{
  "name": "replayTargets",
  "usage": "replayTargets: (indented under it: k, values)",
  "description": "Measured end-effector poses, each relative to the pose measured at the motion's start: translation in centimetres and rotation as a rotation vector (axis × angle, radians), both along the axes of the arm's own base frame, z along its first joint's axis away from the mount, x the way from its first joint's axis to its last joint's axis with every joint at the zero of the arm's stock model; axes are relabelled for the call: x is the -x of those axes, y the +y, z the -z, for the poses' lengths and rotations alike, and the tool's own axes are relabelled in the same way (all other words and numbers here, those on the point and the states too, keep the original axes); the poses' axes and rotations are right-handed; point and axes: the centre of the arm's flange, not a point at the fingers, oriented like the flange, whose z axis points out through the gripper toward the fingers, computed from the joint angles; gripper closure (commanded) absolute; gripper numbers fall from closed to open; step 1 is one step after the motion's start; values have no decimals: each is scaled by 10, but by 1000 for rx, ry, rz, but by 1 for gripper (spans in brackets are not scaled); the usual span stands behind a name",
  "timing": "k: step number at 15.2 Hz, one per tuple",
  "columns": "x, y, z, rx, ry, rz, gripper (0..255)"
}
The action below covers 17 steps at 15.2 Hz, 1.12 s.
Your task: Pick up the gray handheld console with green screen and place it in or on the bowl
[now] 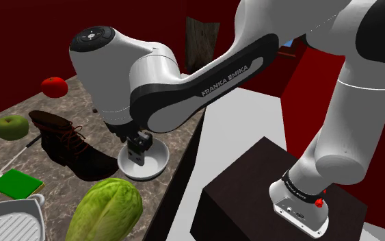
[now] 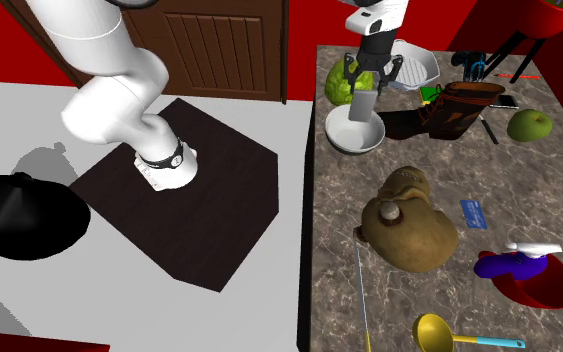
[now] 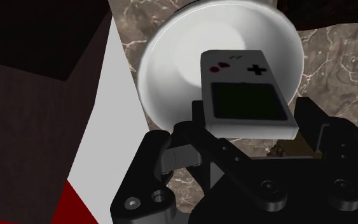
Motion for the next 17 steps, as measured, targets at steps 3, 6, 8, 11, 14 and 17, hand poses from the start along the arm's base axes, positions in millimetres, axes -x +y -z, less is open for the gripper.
replayTargets:
  k: [3,6,8,11,14,17]
  values:
    - [1,0,8,0,0,0,255]
    - [1,0,9,0,0,0,255]
    - [1,0,9,0,0,0,0]
    - [1,0,9,0,0,0,0]
    - [1,0,9,0,0,0,0]
    - [2,3,-18,-1,-1,0,0]
